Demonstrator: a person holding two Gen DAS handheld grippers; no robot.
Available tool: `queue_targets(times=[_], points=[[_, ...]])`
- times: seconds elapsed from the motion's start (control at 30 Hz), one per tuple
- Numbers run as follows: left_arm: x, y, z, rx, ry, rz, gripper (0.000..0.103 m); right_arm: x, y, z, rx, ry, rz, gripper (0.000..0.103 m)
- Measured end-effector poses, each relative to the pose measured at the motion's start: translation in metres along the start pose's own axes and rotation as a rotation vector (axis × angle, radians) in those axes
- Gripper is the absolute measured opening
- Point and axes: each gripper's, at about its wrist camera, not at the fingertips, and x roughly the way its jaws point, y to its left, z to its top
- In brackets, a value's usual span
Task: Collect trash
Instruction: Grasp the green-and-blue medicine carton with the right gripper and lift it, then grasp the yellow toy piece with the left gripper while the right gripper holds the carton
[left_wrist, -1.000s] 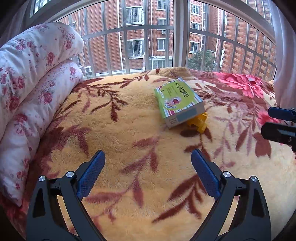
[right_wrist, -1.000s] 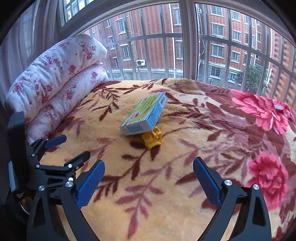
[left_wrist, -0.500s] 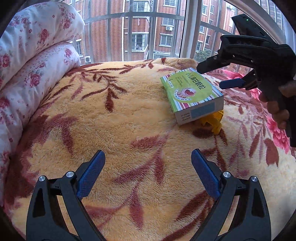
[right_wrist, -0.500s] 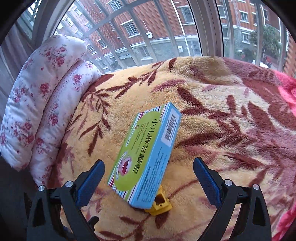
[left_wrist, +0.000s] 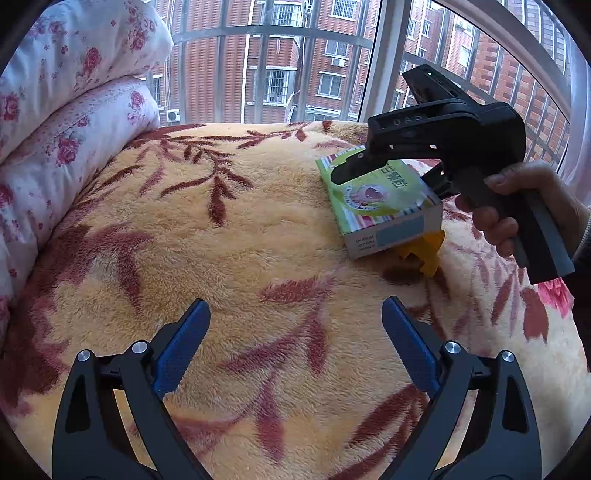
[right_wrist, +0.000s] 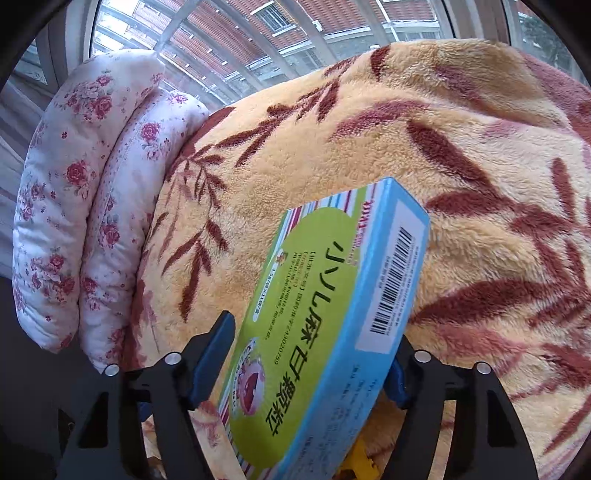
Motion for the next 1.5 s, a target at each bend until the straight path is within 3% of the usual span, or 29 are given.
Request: queue_targets(times=[0.03,0.07,0.23,0.37,0.47,0.67,0.83,1.03,1.13,1.27,1.37,1.5], points=[[0.001,0.0,0.0,0.001,0.003,-0.003,0.092,0.002,0.002,0.001,-0.001,0.005,0.017,0.042],[0.001,0.0,0.0,0.002,0.005,-0.005,0.092,0.003,0.004,0.002,0.001,0.009,0.038,0.039],[0.001,0.0,0.0,0.002,0.004,-0.014,0.092,-0.002,0.021,0.001,-0.026,-0.03,0.012,0.033],[0.004,0.002,0.001,-0.005,0.014,-0.027,0.092,-0.029,0.037,-0.007,-0.035,-0.121,0.016,0.033],[0.006,0.003,0.001,-0.009,0.027,-0.039,0.092,-0.067,0.05,-0.026,-0.069,-0.23,-0.038,0.033],[0.006,0.0,0.0,0.01,0.032,-0.032,0.092,-0.136,0.051,-0.106,-0.094,-0.383,-0.121,0.033],[0.008,-0.005,-0.002,0.035,0.047,-0.011,0.092,-0.161,0.045,-0.179,-0.123,-0.412,-0.229,0.033],[0.015,-0.018,-0.007,0.098,0.107,0.007,0.092,-0.179,0.046,-0.261,-0.139,-0.448,-0.285,0.033],[0.008,-0.03,-0.004,0.151,0.093,0.016,0.092,-0.186,0.053,-0.296,-0.157,-0.469,-0.289,0.033],[0.005,-0.055,0.009,0.247,0.069,-0.032,0.092,-0.197,0.057,-0.337,-0.156,-0.497,-0.27,0.033],[0.018,-0.078,0.024,0.338,0.084,-0.09,0.092,-0.202,0.054,-0.358,-0.119,-0.517,-0.24,0.033],[0.044,-0.101,0.036,0.434,0.087,-0.115,0.092,-0.201,0.046,-0.375,-0.07,-0.523,-0.239,0.033]])
